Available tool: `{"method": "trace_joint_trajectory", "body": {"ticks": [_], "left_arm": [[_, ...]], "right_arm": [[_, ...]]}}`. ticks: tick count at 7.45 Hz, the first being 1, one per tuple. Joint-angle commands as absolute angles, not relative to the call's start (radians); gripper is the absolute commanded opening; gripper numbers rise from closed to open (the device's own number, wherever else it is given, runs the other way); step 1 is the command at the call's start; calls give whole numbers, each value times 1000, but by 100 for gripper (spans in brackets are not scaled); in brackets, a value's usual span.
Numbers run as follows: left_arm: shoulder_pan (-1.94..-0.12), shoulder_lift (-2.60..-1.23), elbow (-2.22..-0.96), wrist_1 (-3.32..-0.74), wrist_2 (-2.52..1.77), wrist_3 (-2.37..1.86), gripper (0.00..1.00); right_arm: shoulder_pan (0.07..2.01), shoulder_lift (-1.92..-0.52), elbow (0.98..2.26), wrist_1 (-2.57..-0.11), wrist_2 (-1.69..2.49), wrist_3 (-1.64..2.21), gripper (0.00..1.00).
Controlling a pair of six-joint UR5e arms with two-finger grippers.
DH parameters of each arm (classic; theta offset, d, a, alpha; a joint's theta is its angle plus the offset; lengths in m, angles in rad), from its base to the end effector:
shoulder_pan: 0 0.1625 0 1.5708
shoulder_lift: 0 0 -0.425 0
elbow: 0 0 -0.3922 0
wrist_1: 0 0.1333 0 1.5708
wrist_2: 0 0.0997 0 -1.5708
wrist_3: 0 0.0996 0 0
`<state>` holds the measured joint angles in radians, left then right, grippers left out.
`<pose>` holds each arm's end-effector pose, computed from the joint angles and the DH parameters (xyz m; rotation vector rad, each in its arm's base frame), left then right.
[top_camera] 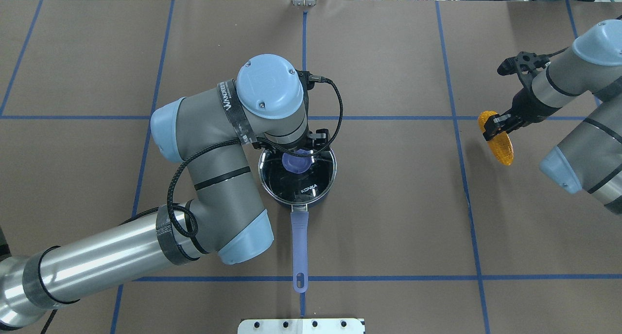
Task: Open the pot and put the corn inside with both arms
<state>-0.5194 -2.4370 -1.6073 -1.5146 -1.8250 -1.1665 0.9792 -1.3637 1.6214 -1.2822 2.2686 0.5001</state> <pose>0.5583 -0.4439 0.1191 0.1613 0.8596 -0.0001 -0.2723 -0.5296 0.4919 0.0947 -0.8547 -0.2763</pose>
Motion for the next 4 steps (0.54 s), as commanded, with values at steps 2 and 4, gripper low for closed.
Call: {"method": "trace_joint_trajectory", "body": {"ticks": [2,4], "left_arm": [[-506,-2431,-1612,-1514,-1827,-1166,83],[-506,-2428,-1617,-1514,-1827,-1167,70]], "right_arm": [[980,-1364,1620,-1282,2269,500,28],[980,-1364,1620,-1284,2269,500,28]]}}
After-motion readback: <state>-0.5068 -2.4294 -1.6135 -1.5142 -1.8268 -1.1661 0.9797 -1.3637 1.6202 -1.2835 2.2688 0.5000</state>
